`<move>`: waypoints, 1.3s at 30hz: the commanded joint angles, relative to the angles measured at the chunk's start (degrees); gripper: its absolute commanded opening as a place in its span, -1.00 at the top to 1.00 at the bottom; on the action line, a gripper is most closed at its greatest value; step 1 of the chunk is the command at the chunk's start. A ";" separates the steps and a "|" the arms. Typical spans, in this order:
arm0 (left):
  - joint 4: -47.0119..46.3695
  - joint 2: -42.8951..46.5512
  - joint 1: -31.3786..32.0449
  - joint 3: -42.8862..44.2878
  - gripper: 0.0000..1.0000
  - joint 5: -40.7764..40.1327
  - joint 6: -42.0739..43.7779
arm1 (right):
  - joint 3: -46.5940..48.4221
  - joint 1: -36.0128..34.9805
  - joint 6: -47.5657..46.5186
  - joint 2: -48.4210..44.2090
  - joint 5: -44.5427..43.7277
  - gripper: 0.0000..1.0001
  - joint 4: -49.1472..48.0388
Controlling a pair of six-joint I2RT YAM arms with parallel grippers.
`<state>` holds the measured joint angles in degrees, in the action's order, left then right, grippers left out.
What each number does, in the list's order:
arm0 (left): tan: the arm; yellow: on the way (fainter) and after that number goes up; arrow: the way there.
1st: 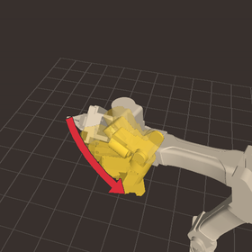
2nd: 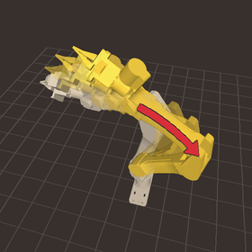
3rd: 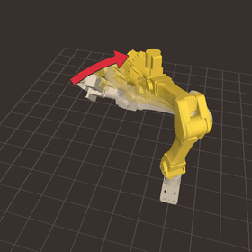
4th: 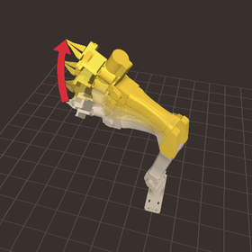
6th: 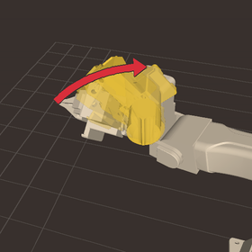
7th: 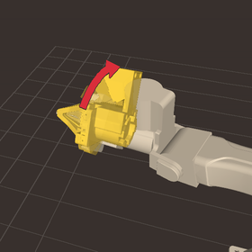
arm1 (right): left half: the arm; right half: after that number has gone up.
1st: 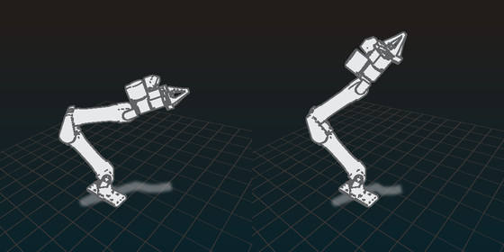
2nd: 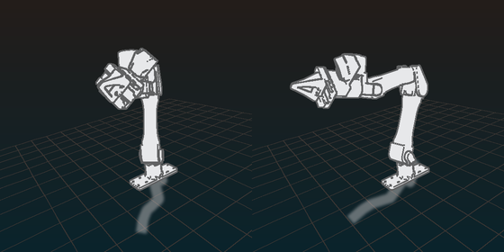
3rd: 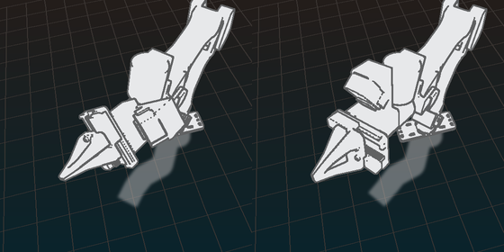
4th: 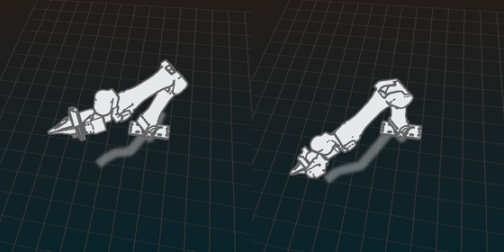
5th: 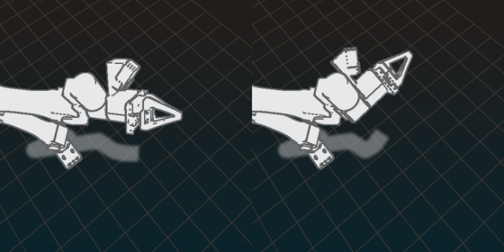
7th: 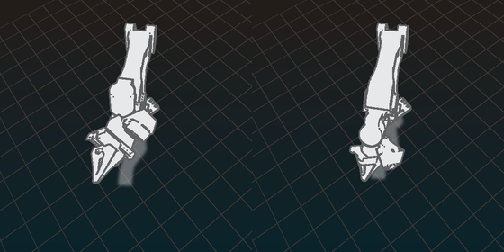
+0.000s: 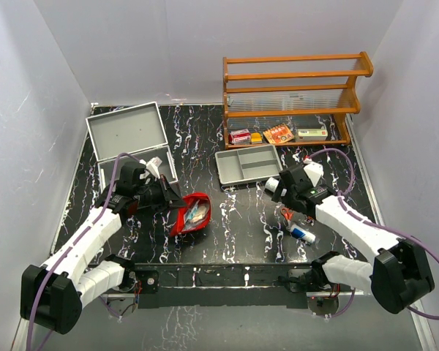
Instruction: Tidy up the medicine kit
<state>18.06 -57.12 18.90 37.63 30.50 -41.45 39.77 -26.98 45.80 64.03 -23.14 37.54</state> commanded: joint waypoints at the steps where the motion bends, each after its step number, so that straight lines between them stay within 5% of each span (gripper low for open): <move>1: 0.13 2.06 0.18 0.64 1.00 2.01 -0.24 | -0.88 2.99 -3.53 1.99 2.05 -0.68 -0.23; 10: -1.69 2.45 0.23 -1.17 1.00 3.59 -0.79 | -1.24 4.36 -4.31 5.50 5.49 -0.70 -1.68; 39: -5.85 -1.06 0.26 -2.48 1.00 5.68 -0.45 | -2.76 3.28 -1.55 10.45 15.15 0.23 -3.35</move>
<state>13.26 -57.25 18.90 35.46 33.69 -43.00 37.58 -22.87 42.54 74.24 -9.52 37.08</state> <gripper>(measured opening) 0.009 0.407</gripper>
